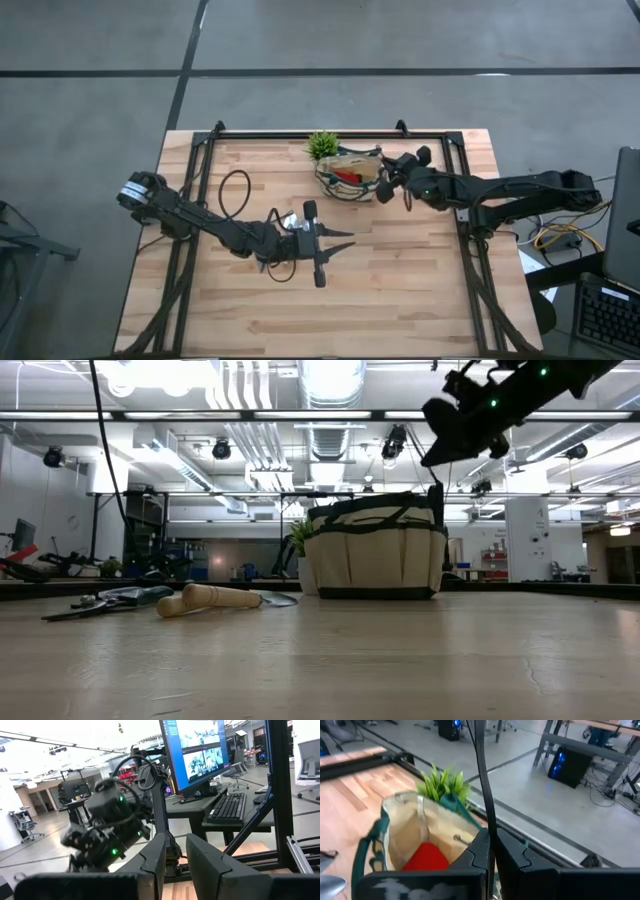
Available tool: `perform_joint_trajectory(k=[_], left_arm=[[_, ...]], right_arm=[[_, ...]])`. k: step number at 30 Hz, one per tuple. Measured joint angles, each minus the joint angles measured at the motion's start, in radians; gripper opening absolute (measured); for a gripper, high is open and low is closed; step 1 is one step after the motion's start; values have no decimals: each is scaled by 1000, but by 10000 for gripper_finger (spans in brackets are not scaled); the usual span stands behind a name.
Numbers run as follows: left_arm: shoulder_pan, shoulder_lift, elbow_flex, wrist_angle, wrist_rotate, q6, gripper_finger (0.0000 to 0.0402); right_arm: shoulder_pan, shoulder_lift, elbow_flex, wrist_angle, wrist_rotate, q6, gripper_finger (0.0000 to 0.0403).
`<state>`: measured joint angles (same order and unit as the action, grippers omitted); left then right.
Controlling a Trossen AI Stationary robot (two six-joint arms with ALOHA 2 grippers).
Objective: Pick & Place Garden tools in Gardening bag
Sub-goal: Put the right green shear scissors into the gardening bag
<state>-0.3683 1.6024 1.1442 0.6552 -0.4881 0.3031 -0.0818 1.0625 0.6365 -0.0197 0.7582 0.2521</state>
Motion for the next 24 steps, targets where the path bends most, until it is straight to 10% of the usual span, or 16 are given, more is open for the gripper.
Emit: perform_joint_trajectory(k=[24], left_arm=[[0,0,0,-1,0,0,81]], right_arm=[[-6,-15,7,23,-85,-156,37]])
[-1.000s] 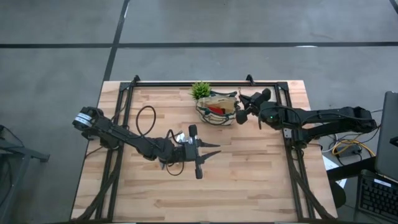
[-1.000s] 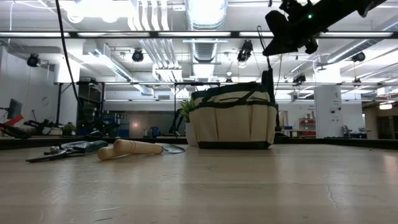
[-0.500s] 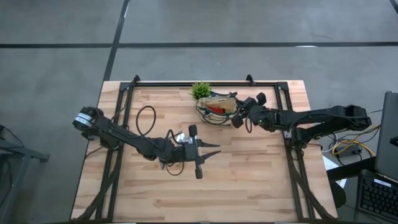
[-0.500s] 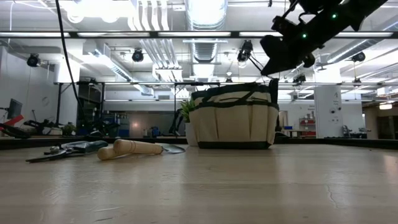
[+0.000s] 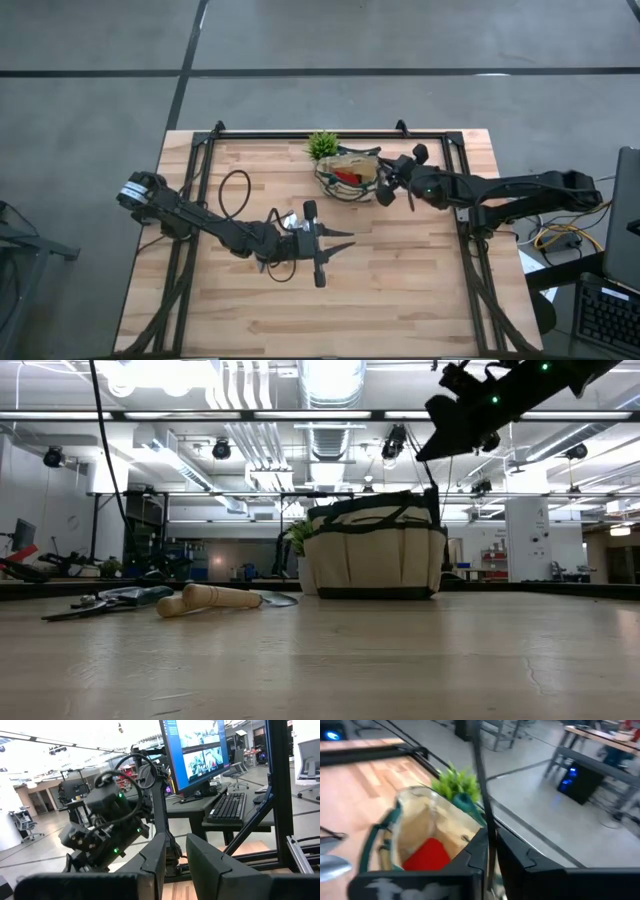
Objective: Pick & Place Garden tools in Gardening bag
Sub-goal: Put the right green shear scissors into the gardening bag, then put the green shear scissors into the gardening bag
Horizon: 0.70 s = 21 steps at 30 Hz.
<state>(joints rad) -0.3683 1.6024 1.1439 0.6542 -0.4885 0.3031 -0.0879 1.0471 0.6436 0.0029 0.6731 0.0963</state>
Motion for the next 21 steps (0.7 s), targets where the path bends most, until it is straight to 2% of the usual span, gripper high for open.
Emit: perform_joint_trajectory(k=[4,9,11,13,17,21], left_arm=[[0,0,0,0,0,0,81],[0,0,0,-1,0,0,81],[0,0,0,-2,0,0,81],[0,0,0,-2,0,0,81],[0,0,0,-12,0,0,81],[-8,-2,0,-91,-8,-19,81]], right_arm=[[0,-18,17,-2,-68,1,77],[6,-19,35,-14,-86,-8,128],[16,-19,38,-10,-132,-25,142],[27,-17,38,-10,-174,-40,151],[52,-16,37,-13,-181,-28,160],[96,-16,33,-15,-220,-20,161]])
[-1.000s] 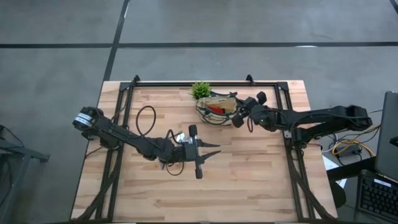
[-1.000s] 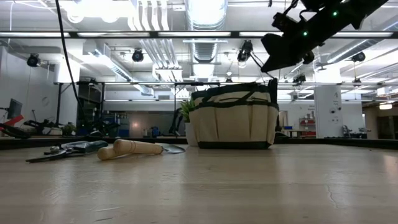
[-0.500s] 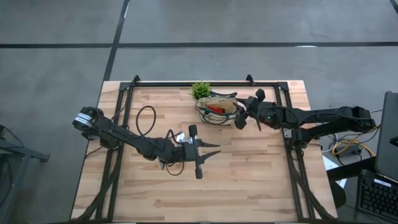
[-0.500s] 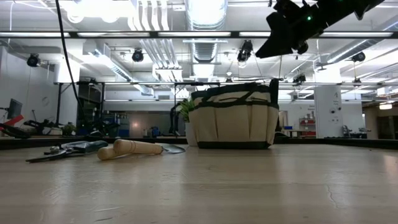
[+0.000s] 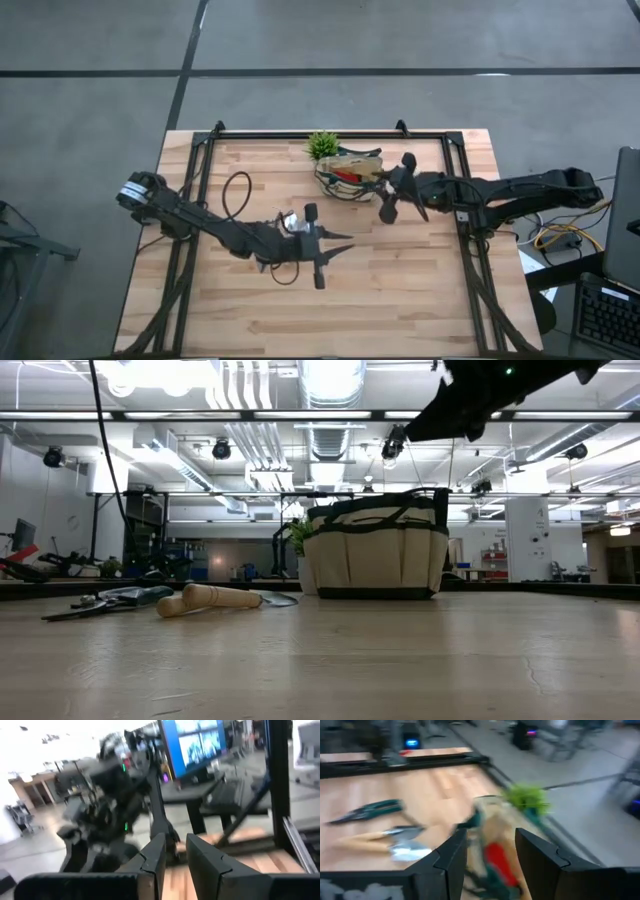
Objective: Pick & Place Garden tools in Gardening bag
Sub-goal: Put the green shear scissors into the gardening bag
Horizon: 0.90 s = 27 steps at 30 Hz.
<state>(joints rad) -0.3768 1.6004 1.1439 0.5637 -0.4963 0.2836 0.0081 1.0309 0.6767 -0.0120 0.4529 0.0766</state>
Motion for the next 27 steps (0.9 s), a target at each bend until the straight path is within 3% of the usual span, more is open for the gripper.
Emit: perform_joint_trajectory(k=[6,14,20,27], left_arm=[[-33,-39,0,-445,-124,-329,81],[-17,-71,-1,-1012,-336,-871,80],[110,-73,-1,-1325,-234,-1127,81],[271,-70,-47,-1390,-81,-1097,111]], right_arm=[[80,0,-12,-33,-118,55,150],[174,1,-44,-37,-122,84,135],[212,1,-49,-34,-121,101,126],[217,1,-49,-34,-120,100,117]])
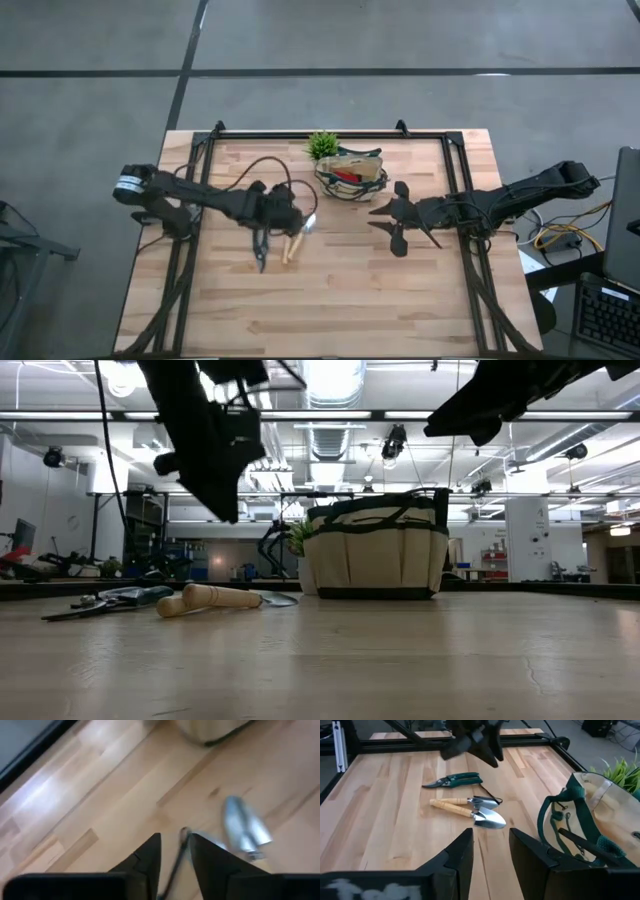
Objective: Pick & Place Garden tools in Gardening bag
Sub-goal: Put the green shear scissors into the gardening bag
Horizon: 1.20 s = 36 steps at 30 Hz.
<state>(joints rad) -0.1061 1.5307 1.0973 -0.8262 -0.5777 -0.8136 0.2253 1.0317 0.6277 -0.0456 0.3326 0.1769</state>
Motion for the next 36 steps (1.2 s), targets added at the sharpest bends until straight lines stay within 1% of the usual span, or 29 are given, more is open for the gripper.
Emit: perform_joint_trajectory(k=[4,7,10,13,18,21,26,31,36], left_arm=[[74,1,-44,5,73,75,152],[114,2,-77,14,160,133,174],[129,2,-110,23,244,197,180],[131,2,-147,67,284,258,179],[131,5,-204,177,293,324,177],[131,6,-232,215,292,350,177],[131,6,-289,283,296,358,175],[131,5,-330,309,244,385,175],[131,4,-370,412,259,399,174]], right_arm=[[0,0,-4,0,0,4,112],[0,0,-10,0,0,7,108],[0,0,-19,3,1,26,103],[0,0,-31,8,2,42,98],[0,1,-57,56,1,52,91],[0,0,-65,76,1,51,87],[0,0,-67,83,1,49,82],[0,0,-67,84,0,49,77],[0,0,-67,84,-1,49,79]])
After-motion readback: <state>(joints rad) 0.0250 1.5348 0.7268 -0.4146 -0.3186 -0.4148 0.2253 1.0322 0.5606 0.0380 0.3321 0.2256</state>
